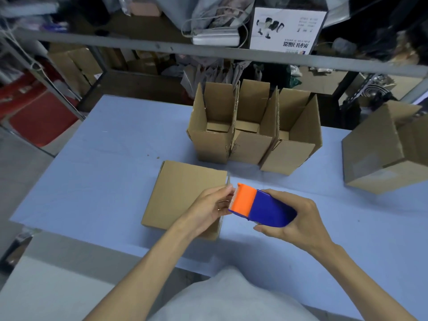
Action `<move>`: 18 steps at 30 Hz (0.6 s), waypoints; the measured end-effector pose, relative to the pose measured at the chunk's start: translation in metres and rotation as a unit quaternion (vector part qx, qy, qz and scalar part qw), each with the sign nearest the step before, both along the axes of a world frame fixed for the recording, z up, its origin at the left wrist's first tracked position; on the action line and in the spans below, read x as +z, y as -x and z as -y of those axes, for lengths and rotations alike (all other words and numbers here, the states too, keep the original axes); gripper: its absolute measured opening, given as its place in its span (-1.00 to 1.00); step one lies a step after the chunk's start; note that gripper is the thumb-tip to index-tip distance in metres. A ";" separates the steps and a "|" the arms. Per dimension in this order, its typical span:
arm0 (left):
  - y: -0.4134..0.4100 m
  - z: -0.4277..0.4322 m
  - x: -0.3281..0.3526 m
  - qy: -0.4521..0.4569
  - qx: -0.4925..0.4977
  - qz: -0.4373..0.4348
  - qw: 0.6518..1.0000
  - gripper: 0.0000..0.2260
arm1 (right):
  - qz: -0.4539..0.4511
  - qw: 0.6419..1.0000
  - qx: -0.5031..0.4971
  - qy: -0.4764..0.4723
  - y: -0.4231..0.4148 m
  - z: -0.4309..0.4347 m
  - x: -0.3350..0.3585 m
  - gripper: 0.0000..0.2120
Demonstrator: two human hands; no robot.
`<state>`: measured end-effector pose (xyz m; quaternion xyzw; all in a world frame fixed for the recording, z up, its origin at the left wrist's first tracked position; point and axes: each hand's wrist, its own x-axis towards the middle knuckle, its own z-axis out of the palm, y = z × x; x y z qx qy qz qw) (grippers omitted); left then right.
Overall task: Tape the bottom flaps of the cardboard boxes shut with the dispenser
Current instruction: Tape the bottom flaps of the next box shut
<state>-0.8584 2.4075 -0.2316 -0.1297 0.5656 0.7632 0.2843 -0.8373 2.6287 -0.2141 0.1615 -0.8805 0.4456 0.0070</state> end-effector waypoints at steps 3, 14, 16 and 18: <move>-0.001 0.003 0.005 -0.041 -0.025 -0.012 0.999 -0.79 | 0.000 1.000 -0.005 0.030 0.001 0.001 0.001 -0.27; 0.008 0.021 0.021 -0.087 0.002 0.086 0.992 -0.67 | 0.009 0.997 0.003 0.077 0.006 -0.001 0.012 -0.30; 0.009 0.020 0.022 0.038 -0.043 0.020 0.998 -0.81 | 0.007 0.998 0.015 0.059 0.005 0.000 0.011 -0.29; 0.005 0.014 0.021 0.167 -0.053 -0.044 0.984 -0.91 | 0.001 0.999 0.029 0.032 0.005 0.003 0.008 -0.28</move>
